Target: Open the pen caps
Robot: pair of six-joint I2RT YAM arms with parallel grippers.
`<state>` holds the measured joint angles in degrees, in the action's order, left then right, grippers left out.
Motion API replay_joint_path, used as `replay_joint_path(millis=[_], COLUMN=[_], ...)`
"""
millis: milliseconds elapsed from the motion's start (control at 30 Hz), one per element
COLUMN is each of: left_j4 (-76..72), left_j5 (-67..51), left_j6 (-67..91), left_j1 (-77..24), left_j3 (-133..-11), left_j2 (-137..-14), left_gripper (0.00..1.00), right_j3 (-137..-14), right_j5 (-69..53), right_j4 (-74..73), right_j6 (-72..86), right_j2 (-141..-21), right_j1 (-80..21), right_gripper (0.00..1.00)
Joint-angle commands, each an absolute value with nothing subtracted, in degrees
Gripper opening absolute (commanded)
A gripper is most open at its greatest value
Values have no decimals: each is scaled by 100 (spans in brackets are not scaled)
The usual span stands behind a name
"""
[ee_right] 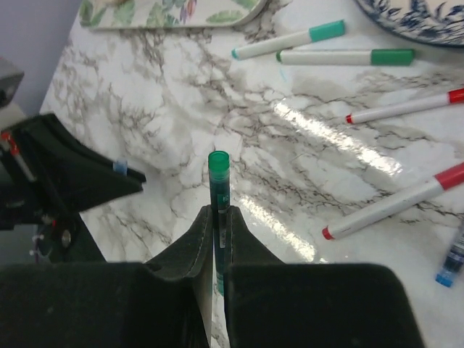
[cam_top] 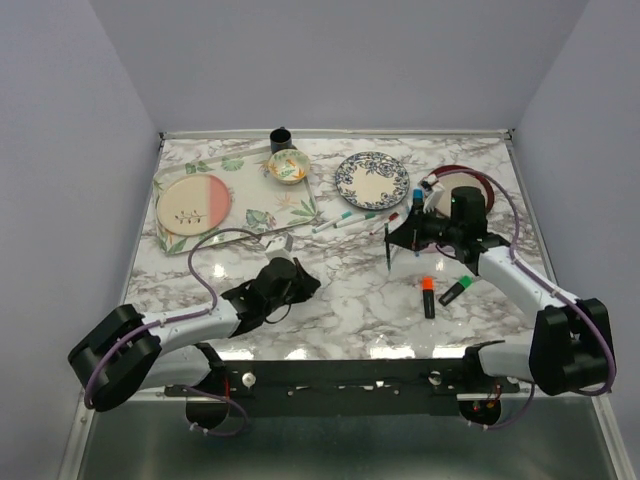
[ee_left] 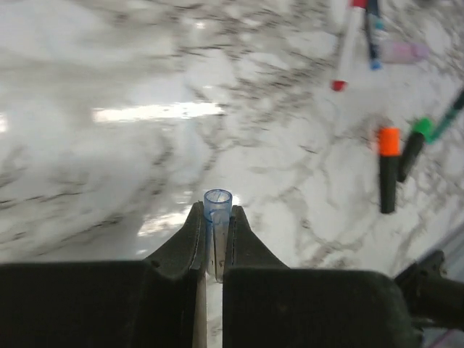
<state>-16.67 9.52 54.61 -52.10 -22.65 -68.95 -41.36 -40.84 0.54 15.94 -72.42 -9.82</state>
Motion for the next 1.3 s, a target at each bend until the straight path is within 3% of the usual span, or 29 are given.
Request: replay_joint_path(millis=[0,233,333,467,600,867,1267], left_j4=[163,1064,1151,1283,1161,1335,2012], left_j5=[1949,2794,2882,3050,2963,3023,2839], left_j6=[5967,6565,6583,6653,6592,6662,6478], left_j1=[-4483,-3780,-3421,-3112,-3006,-2997,-2997], left_j3=[-1890,-1749,-1784,-1819,-1767,-1767,-1951], left_j2=[-6417,-5942,-5871,-5932,-6003,-5810,-4344], left_gripper=[0,0,5,20,25,43,60], right_j3=[-4491,-5369,-5940,-6222,-6328,-6513,-6706], right_j5=[-3798,-3041,-3006,-2419,-2224,-2118,-2108], right_j4=[-580,-1203,-1686,-1933,-2048,-2215,-2347], right_j6=[791,931,949,1046,1063,1028,669], right_j2=[-7567,-8849,-9508,-10019,-10300,-10591,-10108], right_j1=[-1818,-2557,-2724,-2751,-2751,-2751,-2751], right_gripper=[1,1,1,1,3,18,47])
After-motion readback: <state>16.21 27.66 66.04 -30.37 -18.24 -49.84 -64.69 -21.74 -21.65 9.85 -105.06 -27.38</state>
